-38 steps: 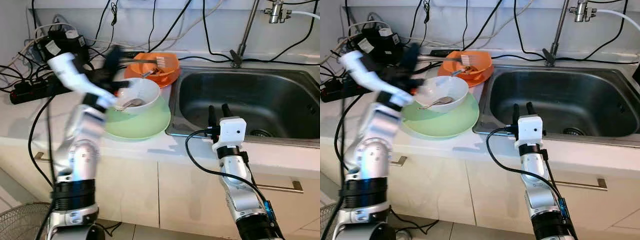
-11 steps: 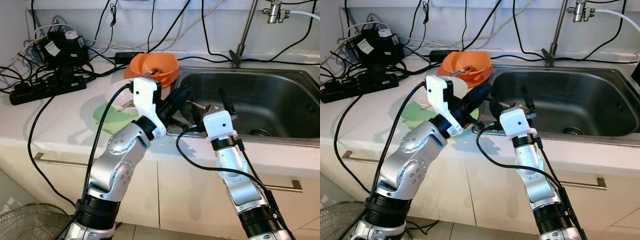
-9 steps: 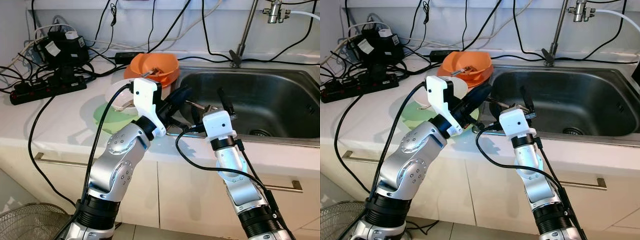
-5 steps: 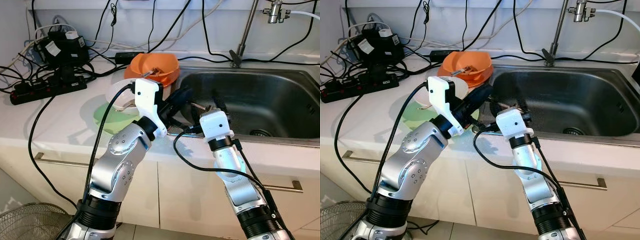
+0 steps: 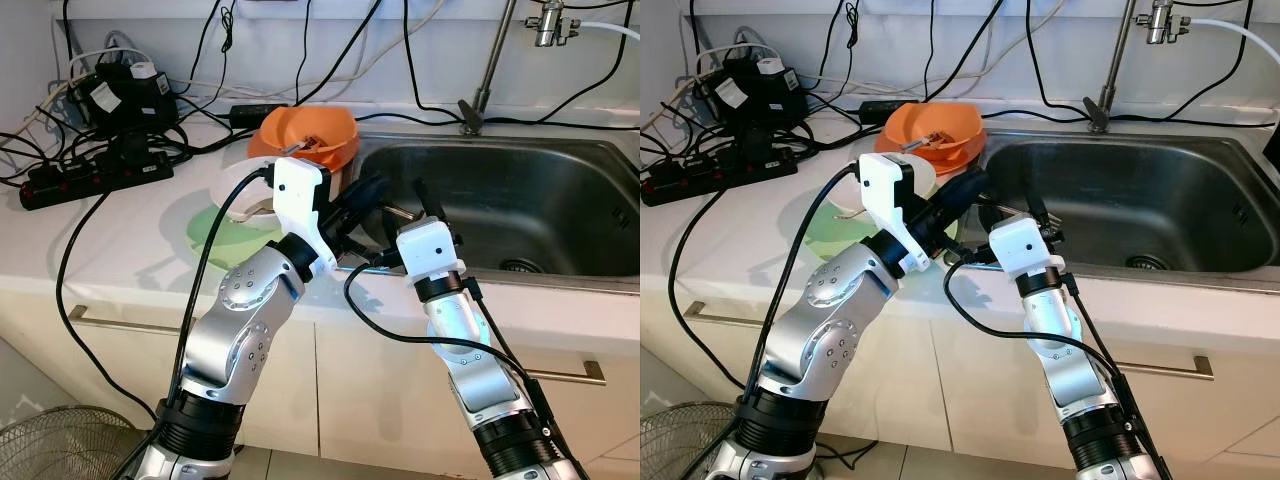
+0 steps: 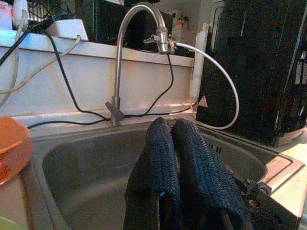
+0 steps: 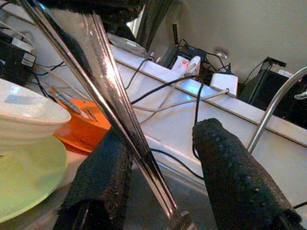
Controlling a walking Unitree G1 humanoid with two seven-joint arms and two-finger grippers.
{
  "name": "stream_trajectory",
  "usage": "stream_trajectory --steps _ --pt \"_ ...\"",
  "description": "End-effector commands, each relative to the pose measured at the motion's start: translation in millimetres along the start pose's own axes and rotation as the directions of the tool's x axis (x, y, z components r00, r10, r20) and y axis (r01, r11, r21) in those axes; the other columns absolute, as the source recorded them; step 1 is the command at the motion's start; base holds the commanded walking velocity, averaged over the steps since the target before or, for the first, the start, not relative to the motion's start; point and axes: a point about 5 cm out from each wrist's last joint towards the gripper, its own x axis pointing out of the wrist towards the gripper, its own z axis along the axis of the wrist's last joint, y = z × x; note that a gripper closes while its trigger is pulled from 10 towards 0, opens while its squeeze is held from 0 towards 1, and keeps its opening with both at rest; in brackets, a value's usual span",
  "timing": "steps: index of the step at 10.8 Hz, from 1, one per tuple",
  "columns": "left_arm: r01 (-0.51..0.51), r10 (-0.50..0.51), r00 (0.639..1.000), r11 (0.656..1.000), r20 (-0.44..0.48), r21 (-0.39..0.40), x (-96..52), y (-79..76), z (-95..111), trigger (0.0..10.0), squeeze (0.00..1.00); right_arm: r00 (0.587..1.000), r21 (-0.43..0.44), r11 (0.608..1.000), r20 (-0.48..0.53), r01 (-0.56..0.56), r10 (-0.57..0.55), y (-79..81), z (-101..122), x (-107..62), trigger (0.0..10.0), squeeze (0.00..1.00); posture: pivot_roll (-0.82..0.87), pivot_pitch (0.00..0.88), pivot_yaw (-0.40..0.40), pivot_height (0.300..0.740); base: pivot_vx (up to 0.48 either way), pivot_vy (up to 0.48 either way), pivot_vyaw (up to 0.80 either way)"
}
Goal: Kitchen organization
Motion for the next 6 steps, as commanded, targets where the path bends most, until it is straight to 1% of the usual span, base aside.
stream_trajectory --steps 1,6 --pt "-0.044 0.045 0.998 0.999 -0.047 0.023 -3.0 8.3 -7.9 10.0 0.00 0.999 0.010 1.000 0.031 0.011 -0.011 -3.5 7.0 2.3 0.0 0.00 0.06 0.007 0.092 0.740 0.000 0.000 0.00" --pt "-0.074 0.076 0.996 0.997 -0.046 0.033 -3.5 12.3 -7.7 10.0 0.00 1.000 0.010 1.000 0.027 0.004 -0.004 -2.8 6.5 1.8 0.0 0.00 0.06 0.008 0.091 0.740 0.000 0.000 0.00"
